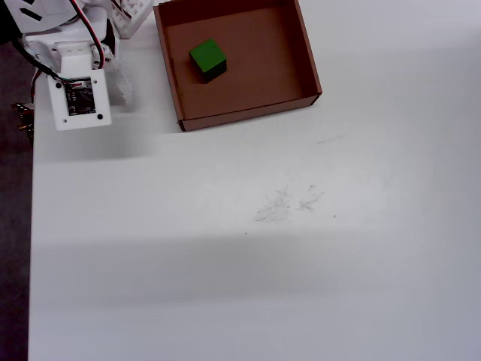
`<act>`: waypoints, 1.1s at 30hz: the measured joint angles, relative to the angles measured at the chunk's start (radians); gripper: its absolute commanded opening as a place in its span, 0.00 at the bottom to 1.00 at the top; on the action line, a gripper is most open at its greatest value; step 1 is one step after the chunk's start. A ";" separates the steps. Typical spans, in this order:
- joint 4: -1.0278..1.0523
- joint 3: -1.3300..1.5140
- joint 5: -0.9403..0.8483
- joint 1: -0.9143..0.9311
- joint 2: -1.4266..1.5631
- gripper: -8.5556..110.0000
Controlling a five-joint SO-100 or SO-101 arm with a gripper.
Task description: Grasp a green cube and put it in a box.
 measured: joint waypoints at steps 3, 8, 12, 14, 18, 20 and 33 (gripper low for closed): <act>0.000 0.000 0.000 0.000 0.000 0.25; 0.000 0.000 0.002 0.000 0.000 0.25; 0.000 0.000 0.002 0.000 0.000 0.25; 0.000 0.000 0.006 0.000 0.000 0.25; 0.000 0.000 0.006 0.000 0.000 0.25; 0.000 0.000 0.006 0.000 0.000 0.25; 0.002 0.000 0.014 0.000 0.000 0.25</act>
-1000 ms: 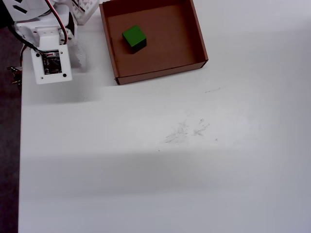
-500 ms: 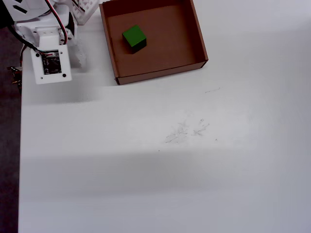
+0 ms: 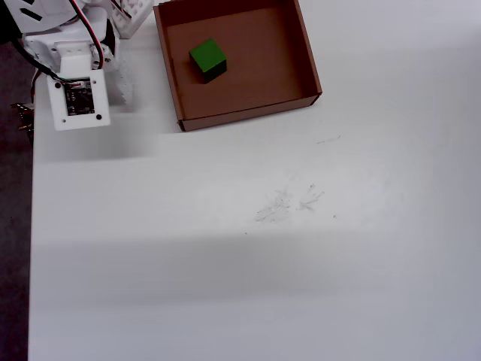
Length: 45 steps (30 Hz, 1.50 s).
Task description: Grasp a green cube and put it in a box.
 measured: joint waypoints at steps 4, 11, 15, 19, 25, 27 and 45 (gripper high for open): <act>0.000 0.000 0.002 0.000 0.000 0.25; 0.000 0.000 0.005 0.000 0.000 0.25; 0.000 0.000 0.005 0.000 0.000 0.25; 0.000 0.000 0.005 0.000 0.000 0.25; 0.000 0.000 0.005 0.000 0.000 0.25; 0.000 0.000 0.005 0.000 0.000 0.25; 0.002 0.000 0.020 0.000 0.000 0.25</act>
